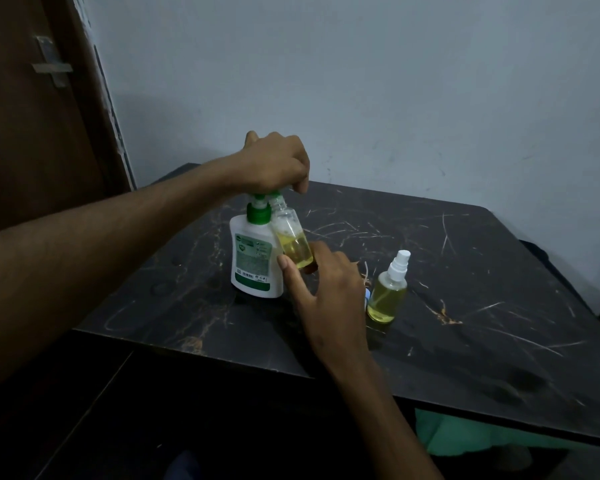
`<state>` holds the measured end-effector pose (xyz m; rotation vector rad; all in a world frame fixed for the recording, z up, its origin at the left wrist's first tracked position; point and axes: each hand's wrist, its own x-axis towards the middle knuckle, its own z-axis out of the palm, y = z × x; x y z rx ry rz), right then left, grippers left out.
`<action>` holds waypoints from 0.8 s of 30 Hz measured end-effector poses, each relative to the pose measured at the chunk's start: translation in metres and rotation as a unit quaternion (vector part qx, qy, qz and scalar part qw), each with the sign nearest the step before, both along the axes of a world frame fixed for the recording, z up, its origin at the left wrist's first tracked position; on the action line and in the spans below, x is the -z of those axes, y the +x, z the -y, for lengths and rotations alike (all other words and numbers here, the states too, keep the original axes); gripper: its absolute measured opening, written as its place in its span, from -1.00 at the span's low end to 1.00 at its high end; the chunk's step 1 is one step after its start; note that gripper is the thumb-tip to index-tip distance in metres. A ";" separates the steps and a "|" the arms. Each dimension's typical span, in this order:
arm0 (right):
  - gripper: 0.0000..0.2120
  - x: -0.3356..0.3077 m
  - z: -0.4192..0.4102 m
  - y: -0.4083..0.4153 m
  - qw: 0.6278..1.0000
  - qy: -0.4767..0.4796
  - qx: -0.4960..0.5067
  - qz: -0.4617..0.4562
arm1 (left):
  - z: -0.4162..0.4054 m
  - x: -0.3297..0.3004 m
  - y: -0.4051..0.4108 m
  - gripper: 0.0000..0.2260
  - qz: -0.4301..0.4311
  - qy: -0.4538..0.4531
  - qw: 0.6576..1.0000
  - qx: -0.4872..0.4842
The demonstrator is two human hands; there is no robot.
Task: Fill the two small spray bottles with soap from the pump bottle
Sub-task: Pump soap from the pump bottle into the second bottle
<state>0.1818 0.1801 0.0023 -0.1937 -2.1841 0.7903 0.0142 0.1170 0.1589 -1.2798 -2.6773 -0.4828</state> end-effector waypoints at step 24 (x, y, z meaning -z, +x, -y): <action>-0.67 0.002 0.000 -0.002 1.000 -0.003 -0.002 -0.008 | 0.000 0.002 -0.001 -0.83 -0.021 0.004 1.000 -0.003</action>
